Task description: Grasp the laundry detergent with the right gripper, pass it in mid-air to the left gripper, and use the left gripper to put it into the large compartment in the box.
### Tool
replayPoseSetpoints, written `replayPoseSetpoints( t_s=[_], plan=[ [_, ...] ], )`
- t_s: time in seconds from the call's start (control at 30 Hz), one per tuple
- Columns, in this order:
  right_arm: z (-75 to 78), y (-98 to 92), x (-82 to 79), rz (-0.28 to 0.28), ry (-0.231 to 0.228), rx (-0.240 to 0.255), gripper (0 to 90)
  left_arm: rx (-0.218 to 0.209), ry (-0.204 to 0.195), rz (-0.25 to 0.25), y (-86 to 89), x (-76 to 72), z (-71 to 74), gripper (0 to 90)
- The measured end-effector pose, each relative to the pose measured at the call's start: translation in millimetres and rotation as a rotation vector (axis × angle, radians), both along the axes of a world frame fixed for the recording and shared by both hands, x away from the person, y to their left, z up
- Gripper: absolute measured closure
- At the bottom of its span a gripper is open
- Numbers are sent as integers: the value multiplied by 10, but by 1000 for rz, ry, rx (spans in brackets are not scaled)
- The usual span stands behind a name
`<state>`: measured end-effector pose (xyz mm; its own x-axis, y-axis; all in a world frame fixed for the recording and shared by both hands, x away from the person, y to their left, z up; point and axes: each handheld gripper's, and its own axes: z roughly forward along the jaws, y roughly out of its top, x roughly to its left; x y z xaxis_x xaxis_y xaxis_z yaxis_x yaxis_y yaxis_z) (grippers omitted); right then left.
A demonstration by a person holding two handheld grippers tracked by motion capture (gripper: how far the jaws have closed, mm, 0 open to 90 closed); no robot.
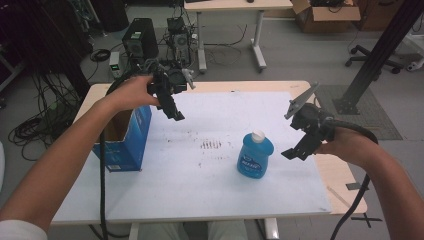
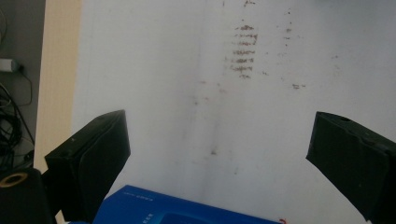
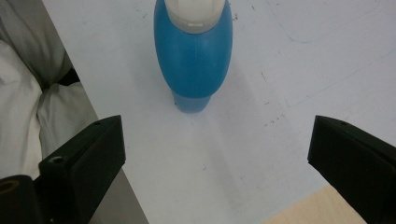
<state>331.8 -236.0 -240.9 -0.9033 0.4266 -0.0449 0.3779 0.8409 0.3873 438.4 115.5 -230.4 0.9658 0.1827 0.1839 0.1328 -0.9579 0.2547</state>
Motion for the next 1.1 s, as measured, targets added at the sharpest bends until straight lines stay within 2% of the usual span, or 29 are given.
replayPoseSetpoints(
  t_s=[0.63, 1.1],
  plan=[
    [-83, -93, -32, -14, 1, 36, 36, -17, 0, -1, 13, 2, 30, 60],
    [-290, -223, -103, -31, -51, 143, 36, -10, -6, -5, 1, 11, 44, 60]
  ],
)
